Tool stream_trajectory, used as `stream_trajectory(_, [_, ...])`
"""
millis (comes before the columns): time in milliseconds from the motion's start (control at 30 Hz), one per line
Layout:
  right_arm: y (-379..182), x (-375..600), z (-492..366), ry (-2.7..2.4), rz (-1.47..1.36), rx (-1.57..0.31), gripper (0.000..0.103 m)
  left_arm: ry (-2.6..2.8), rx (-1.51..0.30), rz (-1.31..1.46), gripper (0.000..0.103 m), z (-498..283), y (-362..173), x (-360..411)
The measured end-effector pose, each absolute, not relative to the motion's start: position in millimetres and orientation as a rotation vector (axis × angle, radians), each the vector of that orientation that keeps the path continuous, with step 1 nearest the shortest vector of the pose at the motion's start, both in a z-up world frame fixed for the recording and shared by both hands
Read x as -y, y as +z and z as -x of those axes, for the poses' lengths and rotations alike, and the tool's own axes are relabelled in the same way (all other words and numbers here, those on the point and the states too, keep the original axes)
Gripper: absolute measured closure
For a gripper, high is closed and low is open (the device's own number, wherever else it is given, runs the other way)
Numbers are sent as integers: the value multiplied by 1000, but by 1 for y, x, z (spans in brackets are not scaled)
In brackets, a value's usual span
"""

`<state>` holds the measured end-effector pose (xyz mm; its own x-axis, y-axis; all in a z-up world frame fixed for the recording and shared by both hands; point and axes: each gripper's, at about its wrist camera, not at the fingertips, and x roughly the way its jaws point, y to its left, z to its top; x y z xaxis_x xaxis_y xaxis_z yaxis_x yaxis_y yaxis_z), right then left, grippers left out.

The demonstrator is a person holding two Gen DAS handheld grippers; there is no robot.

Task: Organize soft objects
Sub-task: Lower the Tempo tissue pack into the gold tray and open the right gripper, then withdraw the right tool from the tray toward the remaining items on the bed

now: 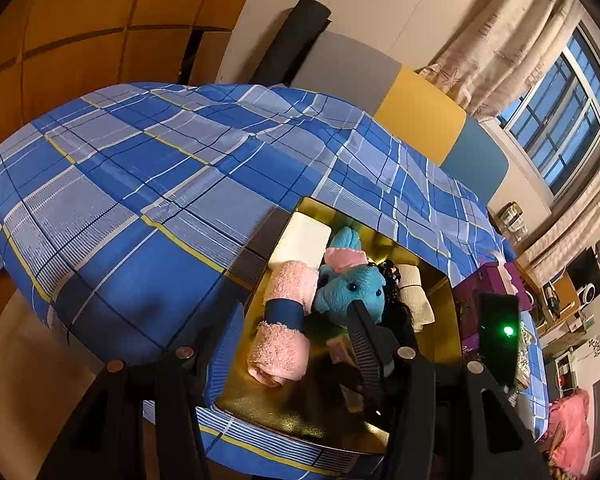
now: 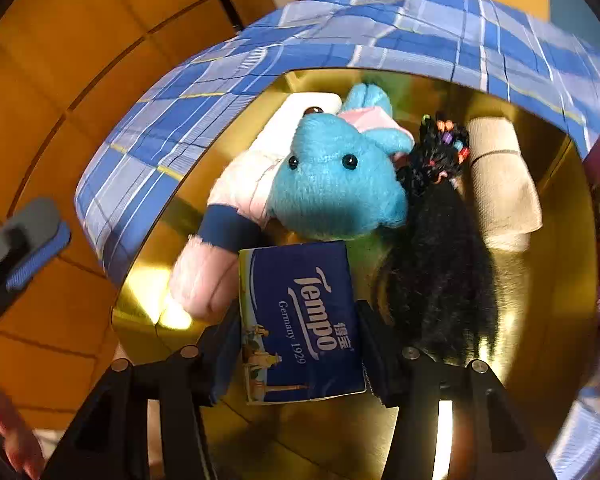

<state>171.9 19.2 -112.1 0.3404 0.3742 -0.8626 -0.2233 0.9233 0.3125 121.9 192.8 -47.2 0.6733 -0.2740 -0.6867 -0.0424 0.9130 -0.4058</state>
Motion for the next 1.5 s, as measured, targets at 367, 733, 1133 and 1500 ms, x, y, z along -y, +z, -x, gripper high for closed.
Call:
stream_trajectory(367, [-58, 4, -143, 430, -148, -971, 35, -179, -857, 420, 49, -124, -57, -182])
stream_trajectory(733, [-4, 48, -89, 412, 3, -782, 27, -264, -886, 365, 49, -120, -56, -143])
stream_trajectory(1133, [40, 163, -54, 154, -86, -619, 27, -377, -886, 302, 49, -110, -48, -94])
stream_trajectory(1500, [31, 273, -53, -178, -112, -685, 27, -561, -878, 174, 49, -91, -30, -26])
